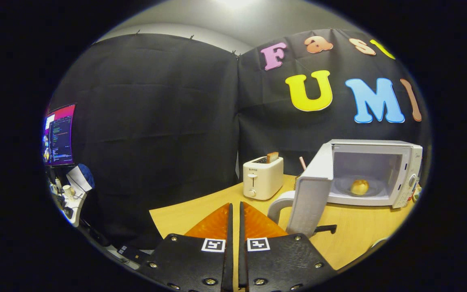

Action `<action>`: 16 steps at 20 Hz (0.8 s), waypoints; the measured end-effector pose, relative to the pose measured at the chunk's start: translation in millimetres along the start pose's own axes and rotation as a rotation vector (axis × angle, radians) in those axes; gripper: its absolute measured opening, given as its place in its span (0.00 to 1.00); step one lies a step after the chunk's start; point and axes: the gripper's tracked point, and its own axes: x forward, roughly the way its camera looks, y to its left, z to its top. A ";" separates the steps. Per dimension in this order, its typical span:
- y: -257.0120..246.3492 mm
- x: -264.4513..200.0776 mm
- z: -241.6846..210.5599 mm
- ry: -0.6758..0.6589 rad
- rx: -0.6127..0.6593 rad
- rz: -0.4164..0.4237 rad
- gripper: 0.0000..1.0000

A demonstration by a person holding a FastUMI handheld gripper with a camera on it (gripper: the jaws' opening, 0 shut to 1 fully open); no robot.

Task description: Open the microwave, put the food inside, and close the microwave door.

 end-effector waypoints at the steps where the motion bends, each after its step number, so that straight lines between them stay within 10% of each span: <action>1: -2.1 7.9 -5.7 0.012 -0.003 -0.013 0.05; 16: -100.6 -16.9 -10.5 0.003 -0.030 -0.216 0.01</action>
